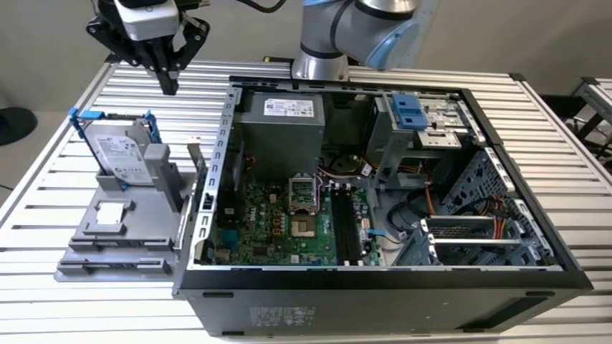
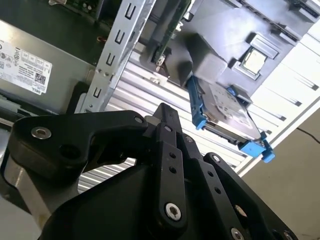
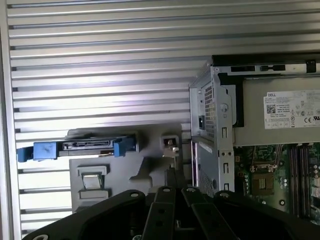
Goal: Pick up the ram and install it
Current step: 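Reach for the ram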
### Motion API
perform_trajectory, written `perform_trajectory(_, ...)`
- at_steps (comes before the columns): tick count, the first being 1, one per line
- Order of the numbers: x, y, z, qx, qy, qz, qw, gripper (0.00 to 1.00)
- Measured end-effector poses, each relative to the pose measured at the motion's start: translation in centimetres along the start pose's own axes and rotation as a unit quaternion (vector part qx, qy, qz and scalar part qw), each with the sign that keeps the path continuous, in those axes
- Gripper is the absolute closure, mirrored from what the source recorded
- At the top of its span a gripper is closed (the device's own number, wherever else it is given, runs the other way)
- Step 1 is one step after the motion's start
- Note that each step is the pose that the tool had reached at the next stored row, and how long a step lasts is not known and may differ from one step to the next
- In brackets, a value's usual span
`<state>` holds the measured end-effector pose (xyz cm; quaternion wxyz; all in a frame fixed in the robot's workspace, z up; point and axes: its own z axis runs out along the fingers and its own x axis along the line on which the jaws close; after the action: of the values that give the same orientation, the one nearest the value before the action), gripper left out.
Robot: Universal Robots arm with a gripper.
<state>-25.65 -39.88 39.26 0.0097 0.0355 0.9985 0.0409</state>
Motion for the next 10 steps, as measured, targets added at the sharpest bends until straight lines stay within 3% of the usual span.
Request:
perform_trajectory(3,1.22,-0.09,-0.03,0.0000,0.0000,0.000,1.00000,1.00)
perform_trajectory(10,2.87,-0.20,-0.07,-0.0001,0.0007,-0.008,0.99997,1.00)
